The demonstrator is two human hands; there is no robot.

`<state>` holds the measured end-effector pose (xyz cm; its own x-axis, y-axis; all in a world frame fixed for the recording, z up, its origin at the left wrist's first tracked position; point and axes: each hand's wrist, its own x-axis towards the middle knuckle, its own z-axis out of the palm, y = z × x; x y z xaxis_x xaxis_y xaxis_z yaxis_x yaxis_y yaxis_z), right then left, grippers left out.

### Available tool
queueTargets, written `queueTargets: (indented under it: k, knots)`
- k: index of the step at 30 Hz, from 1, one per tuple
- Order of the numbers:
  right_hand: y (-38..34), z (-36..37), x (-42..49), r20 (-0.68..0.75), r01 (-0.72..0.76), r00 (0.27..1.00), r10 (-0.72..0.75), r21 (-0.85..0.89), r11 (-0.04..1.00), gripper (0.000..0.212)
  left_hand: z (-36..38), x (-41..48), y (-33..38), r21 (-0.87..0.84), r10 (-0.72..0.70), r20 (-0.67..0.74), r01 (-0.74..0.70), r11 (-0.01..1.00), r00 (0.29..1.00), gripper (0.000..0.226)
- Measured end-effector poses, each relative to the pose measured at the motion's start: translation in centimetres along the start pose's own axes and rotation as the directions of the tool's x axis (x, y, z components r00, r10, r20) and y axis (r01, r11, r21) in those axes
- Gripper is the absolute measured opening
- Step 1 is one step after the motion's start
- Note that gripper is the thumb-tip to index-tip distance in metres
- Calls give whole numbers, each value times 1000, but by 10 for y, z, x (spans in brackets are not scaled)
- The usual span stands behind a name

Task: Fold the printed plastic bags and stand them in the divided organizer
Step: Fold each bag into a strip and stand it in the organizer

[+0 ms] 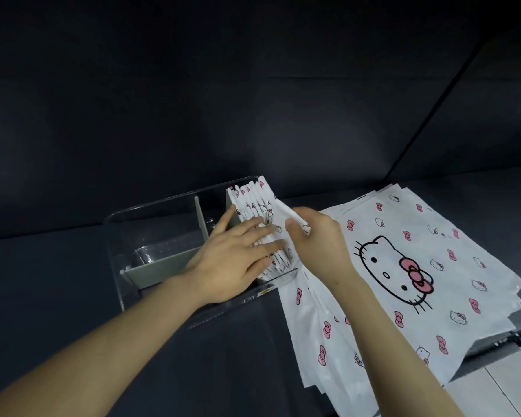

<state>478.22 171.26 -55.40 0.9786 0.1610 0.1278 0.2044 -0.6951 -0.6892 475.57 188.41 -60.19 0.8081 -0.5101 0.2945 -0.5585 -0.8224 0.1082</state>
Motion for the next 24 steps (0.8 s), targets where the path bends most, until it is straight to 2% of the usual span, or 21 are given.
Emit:
queueTargets:
  k: [6,10,12,16,20,24]
  knots:
    - [1,6,7,40,-34,999,32,56,998,25,1,-4,1,8,-21,-12,21,1000,1000,43]
    - [11,15,0,115,-45,993,35,86,995,28,3,-6,2,19,-37,-4,37,999,999,45]
    - [13,18,-8,103,-56,994,46,96,994,29,4,-7,3,25,-59,-8,59,998,998,46]
    - [16,23,-18,-35,-24,999,21,-108,994,30,7,-9,4,23,-108,-4,108,994,994,51]
    - [13,36,-18,18,-8,1000,13,-278,960,46,8,-10,7,22,-138,23,137,990,990,62]
    - [10,41,-13,26,-77,996,90,-314,946,37,0,-16,8,20,-148,5,148,989,989,56]
